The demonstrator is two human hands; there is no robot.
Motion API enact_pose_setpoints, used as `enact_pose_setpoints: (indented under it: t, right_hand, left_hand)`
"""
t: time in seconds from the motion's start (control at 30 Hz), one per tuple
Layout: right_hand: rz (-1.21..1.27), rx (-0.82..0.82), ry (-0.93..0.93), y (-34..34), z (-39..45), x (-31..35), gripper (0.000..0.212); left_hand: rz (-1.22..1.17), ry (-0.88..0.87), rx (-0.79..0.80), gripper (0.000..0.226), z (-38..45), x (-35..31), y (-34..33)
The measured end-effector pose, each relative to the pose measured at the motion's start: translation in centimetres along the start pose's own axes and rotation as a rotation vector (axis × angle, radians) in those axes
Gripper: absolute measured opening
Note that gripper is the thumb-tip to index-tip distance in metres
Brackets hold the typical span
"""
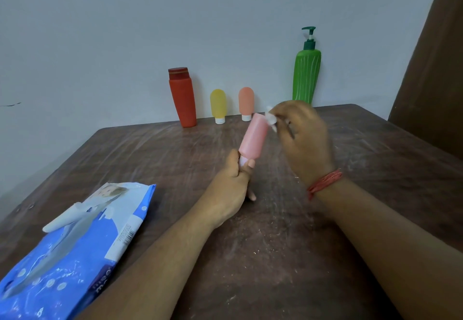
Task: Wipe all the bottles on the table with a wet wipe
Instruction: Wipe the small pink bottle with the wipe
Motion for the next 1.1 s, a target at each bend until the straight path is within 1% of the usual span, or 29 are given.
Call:
enact_pose_setpoints:
  t: [0.07,0.13,0.2,0.27,0.3,0.37,0.43,0.47,0.53,0.63,0.7,0.77,0.87,0.93,0.97,1.03,1.1]
  right_hand:
    - [0.179,-0.033,-0.159,0.5,-0.3,-1.7,0.021]
    - [0.467,0.003,-0.284,-0.5,-0.6,-2.4,0.032]
    - [0.677,0.041,-0.374,-1.5,-0.9,-2.8,0.032]
    - [0.878,0.053,-0.480,-2.5,-1.4,-3.7,0.023]
    - [1.015,0.059,-0.545,-3.1,-1.9,-4.0,0.021]
    - [1.263,0.087,-0.650,-4.1,-2.7,-4.2,0.031]
    - [1.351,0.119,-0.689,-4.6,-3.2,-4.2,0.036]
    - [1.338,0.129,-0.682,-4.7,-3.1,-4.2,0.036]
    - [1.228,0.146,-0.634,-4.5,-2.7,-4.5,0.032]
    - [0.895,0.149,-0.518,-3.3,-1.7,-5.5,0.018]
    - [0.658,0.155,-0.434,-2.2,-1.1,-5.8,0.007]
    - [0.417,0.140,-0.266,-1.0,-0.4,-4.8,0.007]
    - [0.136,0.128,0.051,-0.2,0.0,-1.1,0.007]
    - [-0.019,0.146,0.184,-0.6,-0.3,0.5,0.011]
    - [-0.067,0.145,0.212,-0.8,-0.4,0.9,0.014]
    - [-0.077,0.184,0.261,-1.6,-0.6,2.0,0.018]
    - [-0.027,0.321,0.369,-3.7,-1.5,3.9,0.018]
  left_hand:
    - [0.100,-0.012,0.021,0.015,-0.1,-0.3,-0.3]
    - [0.120,-0.011,0.051,0.015,-0.1,-0.4,-0.6]
    - [0.033,-0.015,0.092,0.014,-0.3,-0.5,-0.8]
    - [-0.025,-0.012,0.123,0.017,-0.4,-0.7,-0.8]
    - [-0.040,-0.004,0.136,0.019,-0.4,-0.7,-0.8]
    - [-0.085,0.009,0.175,0.024,-0.4,-0.7,-1.0]
    - [-0.132,0.011,0.206,0.028,-0.5,-0.7,-1.2]
    - [-0.135,0.014,0.204,0.029,-0.5,-0.6,-1.2]
    - [-0.115,0.021,0.171,0.027,-0.4,-0.5,-0.9]
    - [-0.092,0.015,0.129,0.021,-0.2,-0.4,-0.7]
    - [-0.091,0.021,0.116,0.020,-0.1,-0.3,-0.6]
    - [-0.101,0.036,0.110,0.020,0.0,-0.1,-0.6]
    - [-0.132,0.041,0.113,0.020,0.0,0.0,-0.6]
    - [-0.149,0.044,0.106,0.025,0.1,0.0,-0.5]
    - [-0.157,0.048,0.095,0.027,0.1,0.0,-0.4]
    - [-0.191,0.056,0.069,0.028,0.2,0.0,-0.2]
    - [-0.239,0.062,0.047,0.027,0.3,0.1,-0.1]
Point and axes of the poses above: each hand's wrist, its own z-axis towards the middle knuckle, its own y-axis out of the back of the hand, x = y × z, the point moved 10 cm from there along z, towards the middle knuckle, and after that the axes turned 7 degrees about y, right-handed, at the moved point
